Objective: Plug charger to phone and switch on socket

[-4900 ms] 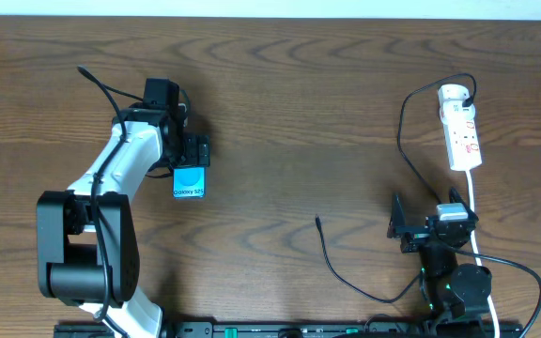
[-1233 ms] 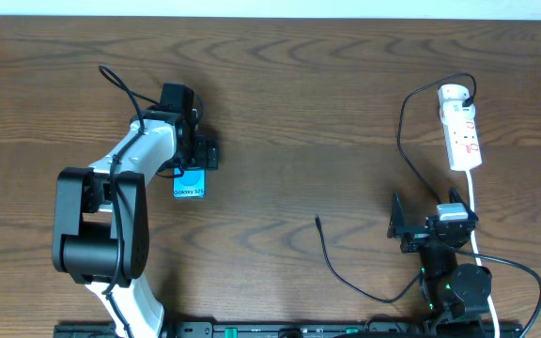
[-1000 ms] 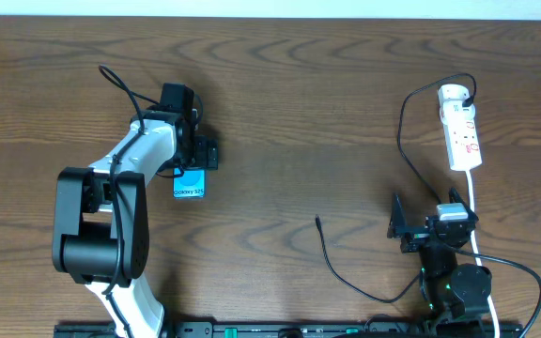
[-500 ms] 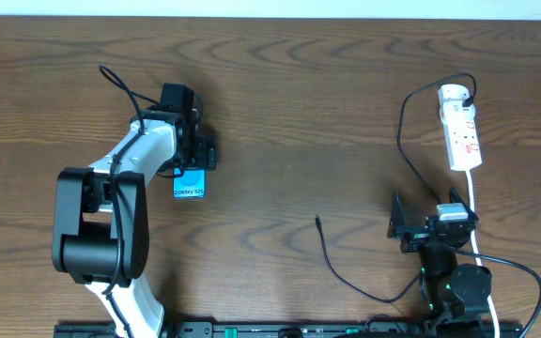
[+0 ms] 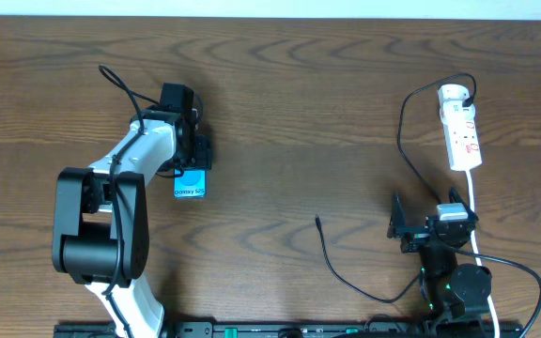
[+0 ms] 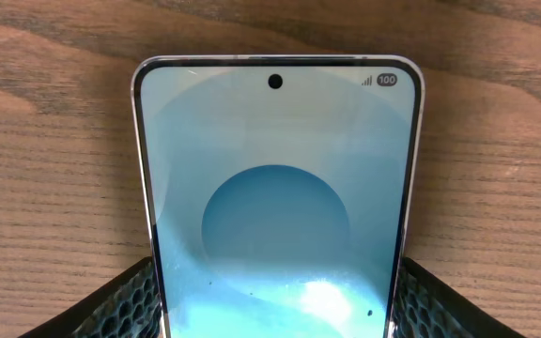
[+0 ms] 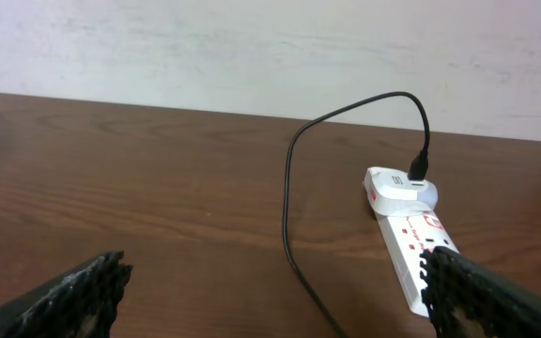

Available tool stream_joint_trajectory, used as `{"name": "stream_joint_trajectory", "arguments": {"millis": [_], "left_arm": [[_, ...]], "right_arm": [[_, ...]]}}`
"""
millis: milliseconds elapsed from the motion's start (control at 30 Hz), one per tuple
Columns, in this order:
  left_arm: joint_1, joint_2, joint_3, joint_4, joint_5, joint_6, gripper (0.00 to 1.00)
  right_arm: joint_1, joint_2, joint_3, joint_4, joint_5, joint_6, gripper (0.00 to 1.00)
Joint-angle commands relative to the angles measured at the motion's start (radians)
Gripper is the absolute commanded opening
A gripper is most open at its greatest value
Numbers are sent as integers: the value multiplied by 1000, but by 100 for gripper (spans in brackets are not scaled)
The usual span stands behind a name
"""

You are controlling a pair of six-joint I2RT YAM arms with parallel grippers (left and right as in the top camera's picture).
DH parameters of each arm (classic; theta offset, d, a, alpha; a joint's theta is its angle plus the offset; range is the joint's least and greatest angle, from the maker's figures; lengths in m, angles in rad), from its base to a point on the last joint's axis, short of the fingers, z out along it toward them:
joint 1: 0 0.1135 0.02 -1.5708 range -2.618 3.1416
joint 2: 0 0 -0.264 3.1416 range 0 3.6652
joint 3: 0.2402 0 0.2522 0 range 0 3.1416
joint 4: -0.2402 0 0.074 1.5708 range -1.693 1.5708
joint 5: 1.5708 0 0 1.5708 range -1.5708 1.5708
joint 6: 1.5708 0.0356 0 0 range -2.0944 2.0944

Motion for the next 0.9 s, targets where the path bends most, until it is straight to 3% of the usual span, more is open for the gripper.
{"name": "stream_joint_trajectory", "arguments": {"millis": [0, 367, 433, 467, 500, 600, 667, 867], "left_arm": [[3, 30, -18, -4, -2, -2, 64], [3, 30, -18, -11, -2, -2, 51], [3, 30, -18, -11, -2, -2, 45], [3, 30, -18, -11, -2, -2, 32], [3, 30, -18, -10, -2, -2, 27], [3, 30, -18, -11, -2, -2, 19], [3, 30, -18, -10, -2, -2, 8], [3, 30, -18, -12, -2, -2, 8]], "right_arm": [[-1, -5, -1, -4, -2, 2, 99], [-1, -5, -1, -4, -2, 2, 99], [-1, -5, -1, -4, -2, 2, 99], [-1, -5, -1, -4, -2, 2, 99], [-1, -5, -1, -4, -2, 2, 99], [-1, -5, -1, -4, -2, 2, 99], [-1, -5, -1, -4, -2, 2, 99], [-1, -5, -1, -4, -2, 2, 99]]}}
